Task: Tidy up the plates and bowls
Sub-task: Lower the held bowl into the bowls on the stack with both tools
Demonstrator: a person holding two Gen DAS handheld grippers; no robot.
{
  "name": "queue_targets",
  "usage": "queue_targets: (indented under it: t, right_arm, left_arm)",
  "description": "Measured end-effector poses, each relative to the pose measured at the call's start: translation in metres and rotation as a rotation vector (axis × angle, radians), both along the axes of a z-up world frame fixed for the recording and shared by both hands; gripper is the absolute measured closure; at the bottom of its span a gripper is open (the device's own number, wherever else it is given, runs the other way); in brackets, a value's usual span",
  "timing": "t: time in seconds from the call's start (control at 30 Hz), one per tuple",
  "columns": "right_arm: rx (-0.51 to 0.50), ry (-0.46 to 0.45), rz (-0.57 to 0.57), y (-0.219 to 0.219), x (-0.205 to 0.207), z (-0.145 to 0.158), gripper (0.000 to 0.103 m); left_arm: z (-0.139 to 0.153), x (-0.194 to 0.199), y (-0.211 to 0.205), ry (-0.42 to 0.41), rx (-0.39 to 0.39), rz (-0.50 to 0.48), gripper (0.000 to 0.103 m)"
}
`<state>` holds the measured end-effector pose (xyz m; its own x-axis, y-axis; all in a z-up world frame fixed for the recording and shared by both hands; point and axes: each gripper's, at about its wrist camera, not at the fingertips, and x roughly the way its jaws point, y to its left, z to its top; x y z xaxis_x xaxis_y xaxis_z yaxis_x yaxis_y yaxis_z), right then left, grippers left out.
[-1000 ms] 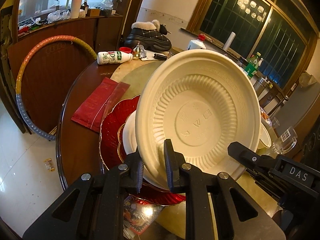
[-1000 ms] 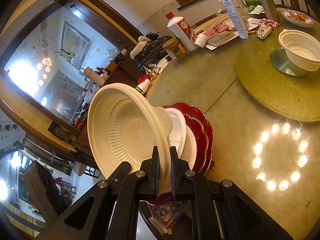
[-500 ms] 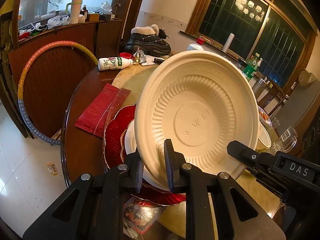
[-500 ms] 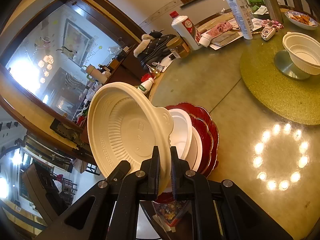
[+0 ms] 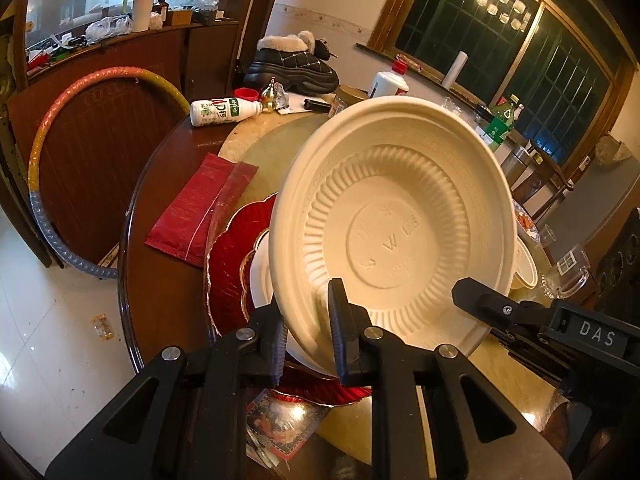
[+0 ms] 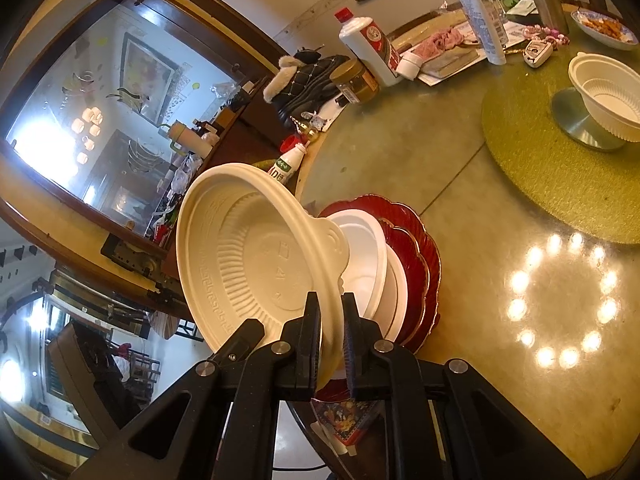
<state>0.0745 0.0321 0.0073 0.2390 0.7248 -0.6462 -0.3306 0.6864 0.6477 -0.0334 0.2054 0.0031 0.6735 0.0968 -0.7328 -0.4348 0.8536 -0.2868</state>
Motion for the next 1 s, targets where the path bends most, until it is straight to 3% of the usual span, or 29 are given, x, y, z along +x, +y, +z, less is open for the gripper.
queue_targets:
  t: [0.67,1.0]
  right_arm:
    - [-0.026,0.027,0.013,0.008,0.006,-0.007,0.090]
    - [-0.035,0.038,0.021,0.011,0.008,-0.007,0.090]
  left_arm:
    - [-0.009,0.002,0.003,0.029,-0.015,0.005,0.086]
    - [-0.011,0.005,0.009,0.045,-0.060,0.012,0.086]
